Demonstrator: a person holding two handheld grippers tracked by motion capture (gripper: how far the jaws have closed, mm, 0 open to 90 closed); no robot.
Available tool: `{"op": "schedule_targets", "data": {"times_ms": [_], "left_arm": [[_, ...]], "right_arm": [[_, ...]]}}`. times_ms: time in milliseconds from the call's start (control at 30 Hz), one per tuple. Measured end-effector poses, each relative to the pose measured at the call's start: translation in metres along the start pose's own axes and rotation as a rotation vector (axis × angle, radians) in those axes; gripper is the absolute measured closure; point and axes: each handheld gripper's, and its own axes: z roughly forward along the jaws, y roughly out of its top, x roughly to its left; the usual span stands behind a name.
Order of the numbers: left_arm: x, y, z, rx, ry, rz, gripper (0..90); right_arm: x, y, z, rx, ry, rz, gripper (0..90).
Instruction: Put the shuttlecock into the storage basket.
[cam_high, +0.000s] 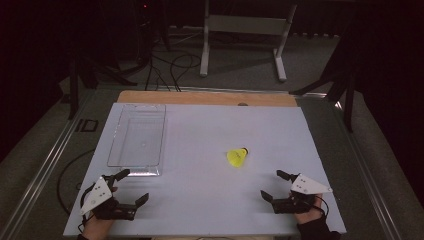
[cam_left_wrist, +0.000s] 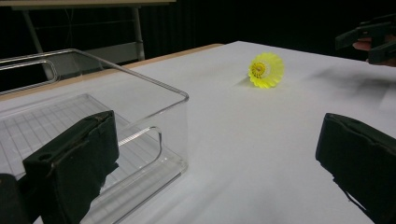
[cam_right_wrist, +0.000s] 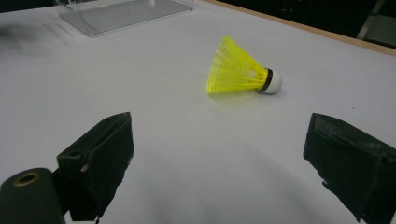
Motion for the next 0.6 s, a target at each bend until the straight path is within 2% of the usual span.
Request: {"op": "schedule_targets", "data": {"times_ms": [333, 600], "left_arm": [[-0.0006, -0.0002, 0.0013, 0.019, -0.003, 0.008, 0.3], [-0.0013, 0.0000, 0.0032, 0.048, -0.019, 0.003, 0.4]], "right_arm": [[-0.0013, 0.0007, -0.0007, 0.006, -0.005, 0.007, 8.8], [-0.0003, 0.0023, -0.0029, -0.010, -0.022, -0.009, 8.8]]}}
